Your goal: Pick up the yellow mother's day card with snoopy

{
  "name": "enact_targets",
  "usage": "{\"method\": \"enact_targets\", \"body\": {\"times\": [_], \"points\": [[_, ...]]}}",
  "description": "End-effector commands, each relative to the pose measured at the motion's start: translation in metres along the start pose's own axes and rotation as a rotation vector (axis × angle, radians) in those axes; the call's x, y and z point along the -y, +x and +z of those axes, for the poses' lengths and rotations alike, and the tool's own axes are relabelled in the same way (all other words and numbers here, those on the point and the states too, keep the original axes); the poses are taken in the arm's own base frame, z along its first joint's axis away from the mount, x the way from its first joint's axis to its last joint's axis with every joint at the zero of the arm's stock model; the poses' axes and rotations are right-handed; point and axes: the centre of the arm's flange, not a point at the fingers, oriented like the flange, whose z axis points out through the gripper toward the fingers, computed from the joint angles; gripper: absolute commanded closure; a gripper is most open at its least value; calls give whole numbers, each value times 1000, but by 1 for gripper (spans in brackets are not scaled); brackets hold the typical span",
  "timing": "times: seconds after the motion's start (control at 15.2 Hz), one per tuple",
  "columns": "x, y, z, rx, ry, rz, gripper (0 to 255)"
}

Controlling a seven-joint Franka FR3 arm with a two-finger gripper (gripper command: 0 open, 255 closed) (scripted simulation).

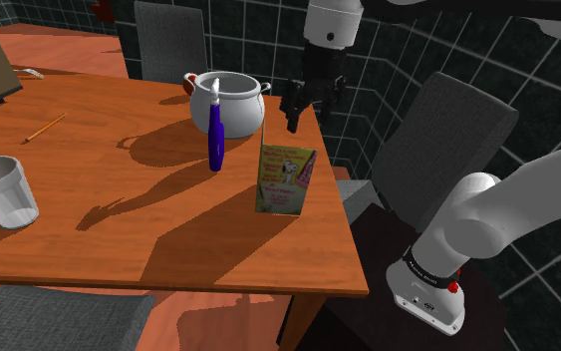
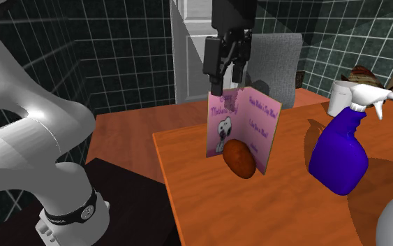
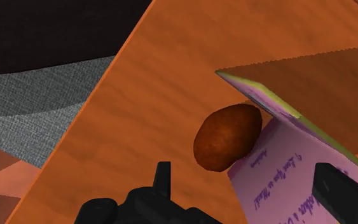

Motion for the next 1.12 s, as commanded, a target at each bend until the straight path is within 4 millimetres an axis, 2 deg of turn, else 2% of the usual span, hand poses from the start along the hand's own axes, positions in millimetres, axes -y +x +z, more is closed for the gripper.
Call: {"method": "enact_targets", "body": {"times": [0.0,0.4,0.86,0.99,1.06], "points": [[27,5,4,-4,-1,0,0],[101,14,12,-14,-8,-2,0],[101,14,49,-14,-8,-2,0],[101,14,52,-14,-8,-2,0],[101,14,52,-15,-8,-2,255]]}}
